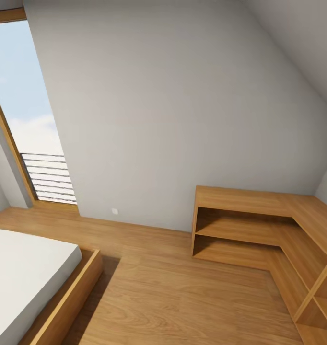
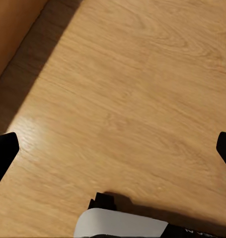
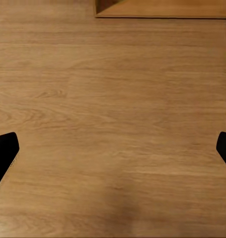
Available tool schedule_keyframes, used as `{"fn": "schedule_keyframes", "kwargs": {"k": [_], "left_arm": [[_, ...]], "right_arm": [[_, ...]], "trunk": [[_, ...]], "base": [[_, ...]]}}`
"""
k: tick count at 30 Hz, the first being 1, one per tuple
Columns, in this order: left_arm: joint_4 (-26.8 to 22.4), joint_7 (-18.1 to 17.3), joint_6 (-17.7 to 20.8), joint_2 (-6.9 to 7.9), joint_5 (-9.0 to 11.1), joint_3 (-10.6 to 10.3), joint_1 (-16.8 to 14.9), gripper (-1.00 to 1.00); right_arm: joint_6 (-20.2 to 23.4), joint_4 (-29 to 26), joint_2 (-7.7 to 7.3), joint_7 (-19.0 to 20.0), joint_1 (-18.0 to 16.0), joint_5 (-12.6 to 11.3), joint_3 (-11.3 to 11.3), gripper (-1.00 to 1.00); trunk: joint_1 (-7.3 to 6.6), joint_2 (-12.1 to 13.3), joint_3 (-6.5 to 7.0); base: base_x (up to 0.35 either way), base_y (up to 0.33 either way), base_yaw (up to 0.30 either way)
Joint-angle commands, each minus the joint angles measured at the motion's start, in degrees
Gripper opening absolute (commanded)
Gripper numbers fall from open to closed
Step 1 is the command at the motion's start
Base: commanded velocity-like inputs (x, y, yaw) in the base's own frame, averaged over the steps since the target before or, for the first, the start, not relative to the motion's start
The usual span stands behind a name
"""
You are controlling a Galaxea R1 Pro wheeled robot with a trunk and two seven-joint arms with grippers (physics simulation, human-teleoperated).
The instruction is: In the bedroom, organize the workspace by keeping the computer under the desk, ensuring the monitor is on the desk, placing the keyboard on the desk next to the monitor, placing the mouse on the desk next to the keyboard, moving the folder from the swivel chair onto the desk next to the mouse, stacking the notebook on top of the folder with the pen on top of the notebook, and positioning the swivel chair next to the desk.
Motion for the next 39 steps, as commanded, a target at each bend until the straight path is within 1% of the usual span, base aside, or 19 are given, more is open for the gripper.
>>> {"fn": "schedule_keyframes", "kwargs": {"k": [1,3,6,10,13,18,21,22,25,31,34,35,39], "left_arm": [[0.23,-0.01,-0.89,0.1,0.61,-0.09,-0.04,1.0],[0.79,0.03,-4.05,0.42,1.5,-0.19,-0.05,1.0],[1.96,0.1,-5.28,0.51,1.76,-0.23,-0.05,1.0],[2.48,0.12,-5.57,0.53,1.81,-0.19,-0.05,1.0],[2.6,0.12,-5.66,0.53,1.87,-0.11,-0.05,1.0],[2.62,0.21,-5.68,0.54,2.38,-0.07,-0.05,1.0],[2.62,0.26,-5.69,0.54,2.53,-0.07,-0.05,1.0],[2.62,0.25,-5.69,0.55,2.82,-0.06,-0.05,1.0],[2.62,0.16,-5.7,0.54,3.31,-0.06,-0.05,1.0],[2.62,0.2,-5.7,0.54,3.53,-0.06,-0.05,1.0],[2.62,0.24,-5.7,0.54,3.56,-0.06,-0.05,1.0],[2.62,0.28,-5.7,0.54,3.57,-0.06,-0.05,1.0],[2.62,0.24,-5.7,0.54,3.61,-0.06,-0.05,1.0]], "right_arm": [[-1.01,0.54,0.02,0.09,-0.05,-0.3,-0.06,1.0],[-3.34,3.48,0.06,0.08,-0.09,-0.26,-0.07,1.0],[-3.99,4.83,0.24,0.05,-0.09,0.12,-0.01,1.0],[-4.11,5.12,0.21,0.04,-0.1,0.31,0.01,1.0],[-4.13,5.19,0.15,0.04,-0.1,0.64,0.08,1.0],[-4.11,5.26,0.2,-0.03,-0.1,2.83,0.03,1.0],[-4.12,5.27,0.25,-0.04,-0.1,3.92,0.02,1.0],[-4.11,5.28,0.28,-0.08,-0.1,4.69,0.01,1.0],[-4.12,5.33,0.29,-0.07,-0.1,5.15,0.05,1.0],[-4.19,5.29,0.3,-0.07,-0.1,5.9,0.11,1.0],[-4.21,5.31,0.3,-0.11,-0.1,6.82,0.1,1.0],[-4.21,5.35,0.3,-0.13,-0.1,7.81,0.1,1.0],[-4.22,5.37,0.3,-0.13,-0.1,8.26,0.1,1.0]], "trunk": [[0.0,-0.05,-0.07],[0.0,-0.05,-0.07],[0.0,-0.05,-0.07],[0.0,-0.05,-0.08],[0.0,-0.05,-0.16],[0.0,-0.05,-0.31],[0.0,-0.05,-0.4],[0.0,-0.05,-0.43],[0.0,-0.05,-0.52],[0.0,-0.05,-0.71],[0.0,-0.05,-0.8],[0.0,-0.05,-0.84],[0.0,-0.05,-0.96]], "base": [[0.0,0.0,0.0],[0.0,0.0,0.079],[0.0,0.0,0.215],[-0.015,-0.008,0.258],[-0.219,-0.125,0.271],[-0.287,-0.069,0.272],[-0.151,-0.019,0.272],[-0.044,-0.006,0.272],[-0.022,-0.003,0.272],[-0.006,-0.001,0.272],[-0.001,0.0,0.272],[0.0,0.0,0.272],[0.0,0.0,0.272]]}}
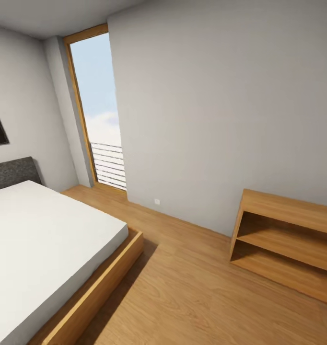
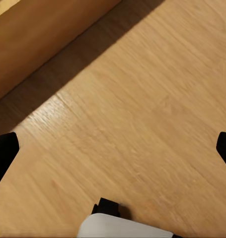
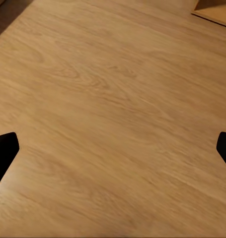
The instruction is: In the bedroom, organize the workspace by keeping the computer under the desk, ensuring the monitor is on the desk, placing the keyboard on the desk next to the monitor, placing the mouse on the desk next to the keyboard, moving the folder from the swivel chair onto the desk next to the mouse, stacking the notebook on top of the folder with the pen on top of the notebook, and positioning the swivel chair next to the desk.
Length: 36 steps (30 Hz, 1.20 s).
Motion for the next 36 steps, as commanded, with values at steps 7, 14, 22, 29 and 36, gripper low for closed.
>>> {"fn": "schedule_keyframes", "kwargs": {"k": [7,14,22,29,36], "left_arm": [[0.07,-0.02,-0.12,-0.01,0.1,0.09,-0.05,1.0],[0.14,-0.1,-0.08,-0.03,0.1,0.05,-0.05,1.0],[0.14,-0.1,-0.08,0.0,0.15,0.09,-0.05,1.0],[0.14,0.01,-0.15,0.09,0.53,0.31,-0.05,1.0],[0.06,-0.19,-0.35,1.57,6.37,4.5,-0.05,1.0]], "right_arm": [[-0.17,0.02,0.04,-0.08,-0.03,0.66,-0.45,1.0],[-0.19,0.02,0.04,-0.08,-0.03,0.78,-0.45,1.0],[-1.92,0.0,0.1,-0.08,-0.03,0.86,-0.53,1.0],[-2.49,0.02,0.13,-0.08,-0.03,0.85,-0.54,1.0],[-2.54,0.02,0.13,-0.08,-0.03,0.86,-0.54,1.0]], "trunk": [[0.0,-0.05,-0.31],[0.0,-0.05,-0.55],[0.0,-0.05,-0.83],[0.0,-0.05,-1.07],[0.0,-0.05,-1.32]], "base": [[0.0,0.0,0.272],[0.0,0.0,0.272],[0.0,0.0,0.272],[0.0,0.0,0.272],[0.0,0.0,0.272]]}}
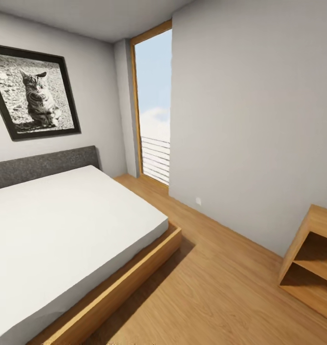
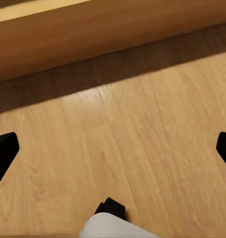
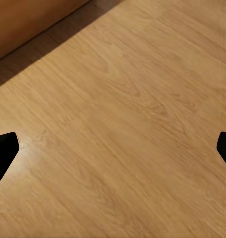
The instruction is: In the bedroom, organize the workspace by keeping the computer under the desk, ensuring the monitor is on the desk, placing the keyboard on the desk next to the monitor, placing the mouse on the desk next to the keyboard, moving the folder from the swivel chair onto the desk next to the mouse, stacking the notebook on top of the folder with the pen on top of the notebook, and positioning the swivel chair next to the desk.
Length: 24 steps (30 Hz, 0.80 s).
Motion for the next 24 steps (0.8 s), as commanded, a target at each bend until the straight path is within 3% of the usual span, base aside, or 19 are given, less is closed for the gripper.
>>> {"fn": "schedule_keyframes", "kwargs": {"k": [1,13,24], "left_arm": [[0.06,-0.02,-0.51,0.08,0.78,-0.04,-0.05,1.0],[0.05,-0.1,-3.0,0.15,1.34,0.22,-0.05,1.0],[0.05,-0.05,-3.08,0.07,1.39,0.23,-0.05,1.0]], "right_arm": [[-0.17,0.02,0.04,-0.11,-0.03,0.54,-0.45,1.0],[-0.17,0.09,0.04,-0.42,-0.03,0.53,-0.45,1.0],[-0.17,0.1,0.12,-1.66,-0.03,0.53,-0.45,1.0]], "trunk": [[0.0,-0.05,-0.11],[0.0,-0.05,-0.53],[-2.19,3.96,0.89]], "base": [[0.0,0.0,0.272],[0.0,0.0,0.272],[0.0,0.0,0.272]]}}
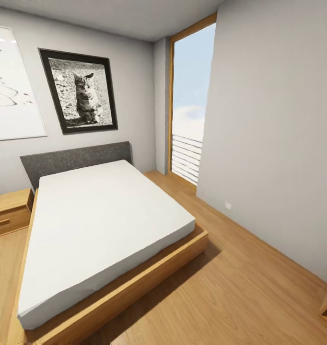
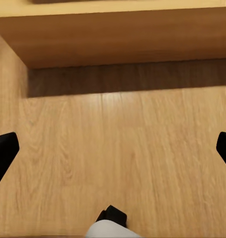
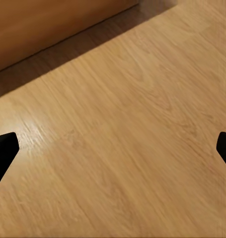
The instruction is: In the bedroom, organize the workspace by keeping the computer under the desk, ensuring the monitor is on the desk, placing the keyboard on the desk next to the monitor, placing the mouse on the desk next to the keyboard, moving the folder from the swivel chair onto the desk next to the mouse, stacking the notebook on top of the folder with the pen on top of the notebook, and positioning the swivel chair next to the desk.
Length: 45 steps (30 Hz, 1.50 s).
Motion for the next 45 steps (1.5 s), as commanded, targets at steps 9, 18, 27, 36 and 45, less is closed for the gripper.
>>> {"fn": "schedule_keyframes", "kwargs": {"k": [9,18,27,36,45], "left_arm": [[0.06,-0.08,-0.2,-0.03,0.24,-0.32,-0.05,1.0],[0.06,-0.09,-0.21,-0.03,0.2,-0.36,-0.05,1.0],[0.06,-0.09,-0.19,-0.07,0.11,-0.44,-0.05,1.0],[0.12,-0.03,-0.27,0.12,0.22,-0.42,-0.05,1.0],[10.47,-0.14,-10.21,1.89,0.23,-0.51,-0.05,1.0]], "right_arm": [[-0.16,0.02,0.05,-0.17,-0.03,0.54,-0.46,1.0],[-0.19,0.02,0.05,-0.19,-0.03,0.54,-0.46,1.0],[-0.25,0.02,0.05,-0.15,-0.03,0.54,-0.46,1.0],[-0.25,0.02,0.02,-0.15,-0.03,0.54,-0.49,1.0],[-0.33,0.01,0.0,-0.15,-0.03,0.53,-0.7,1.0]], "trunk": [[0.01,-0.06,-0.36],[0.01,-0.06,-0.5],[0.01,-0.06,-0.52],[0.01,-0.06,-0.52],[0.01,-0.06,-0.52]], "base": [[0.0,0.0,0.272],[0.0,0.0,0.274],[0.0,0.0,0.279],[0.0,0.0,0.282],[0.0,0.0,0.282]]}}
